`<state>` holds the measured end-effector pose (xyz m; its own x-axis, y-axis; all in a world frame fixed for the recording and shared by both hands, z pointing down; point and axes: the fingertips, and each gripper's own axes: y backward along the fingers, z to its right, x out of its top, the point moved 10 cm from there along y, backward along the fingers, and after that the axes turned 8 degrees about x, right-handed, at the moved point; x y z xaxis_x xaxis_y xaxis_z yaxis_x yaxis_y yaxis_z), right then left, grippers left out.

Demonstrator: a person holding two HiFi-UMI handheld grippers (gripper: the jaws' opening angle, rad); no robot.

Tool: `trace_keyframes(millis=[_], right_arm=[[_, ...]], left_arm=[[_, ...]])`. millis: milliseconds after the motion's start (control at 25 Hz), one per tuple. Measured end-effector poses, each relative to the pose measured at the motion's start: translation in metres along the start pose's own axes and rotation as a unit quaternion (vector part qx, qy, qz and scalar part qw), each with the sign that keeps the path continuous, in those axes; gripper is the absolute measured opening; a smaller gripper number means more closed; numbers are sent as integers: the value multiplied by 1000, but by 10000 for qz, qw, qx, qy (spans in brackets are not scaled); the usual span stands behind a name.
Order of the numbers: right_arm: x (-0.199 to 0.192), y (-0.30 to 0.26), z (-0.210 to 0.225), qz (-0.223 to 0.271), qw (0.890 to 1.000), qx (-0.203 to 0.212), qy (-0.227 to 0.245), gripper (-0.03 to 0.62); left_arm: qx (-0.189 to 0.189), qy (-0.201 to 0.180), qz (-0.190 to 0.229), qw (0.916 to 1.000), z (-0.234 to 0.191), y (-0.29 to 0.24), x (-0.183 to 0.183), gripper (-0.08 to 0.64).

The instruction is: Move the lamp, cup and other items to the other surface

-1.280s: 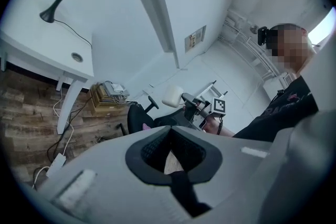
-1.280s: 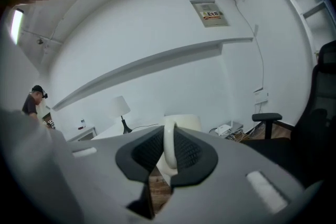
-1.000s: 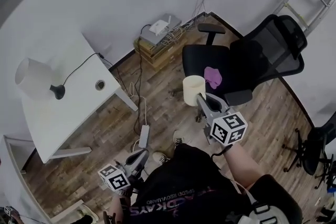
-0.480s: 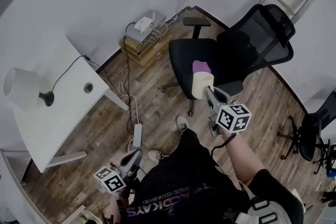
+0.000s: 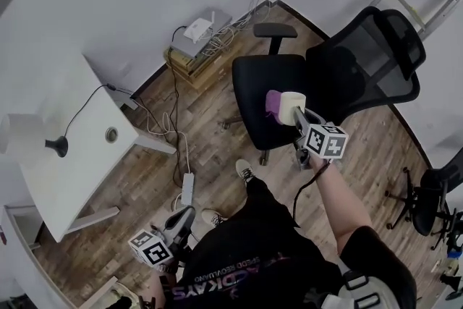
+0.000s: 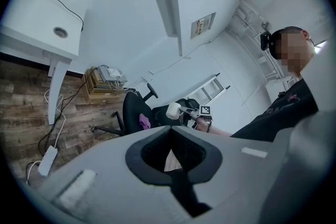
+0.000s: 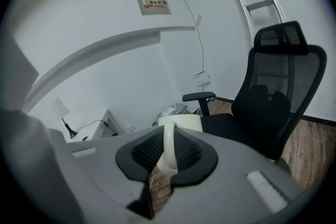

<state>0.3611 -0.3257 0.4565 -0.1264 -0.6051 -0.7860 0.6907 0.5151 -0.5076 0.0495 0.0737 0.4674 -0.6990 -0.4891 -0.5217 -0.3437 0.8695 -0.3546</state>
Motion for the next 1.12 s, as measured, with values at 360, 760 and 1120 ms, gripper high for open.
trace_keyframes(millis=[360,760,1120], right_arm=[[19,-140,121,-926,9950,-28,-362,43],[5,-263,179,-1840,9801,-280,-697,44],[-6,-305,194,-1546,9848,-386,-693,46]], left_arm=[[462,290,-169,9984,28,-106,23,3],[1481,889,-139,9849,53,-113,10,3],[1866,1204,-159,9749,58,-114,-13,3]])
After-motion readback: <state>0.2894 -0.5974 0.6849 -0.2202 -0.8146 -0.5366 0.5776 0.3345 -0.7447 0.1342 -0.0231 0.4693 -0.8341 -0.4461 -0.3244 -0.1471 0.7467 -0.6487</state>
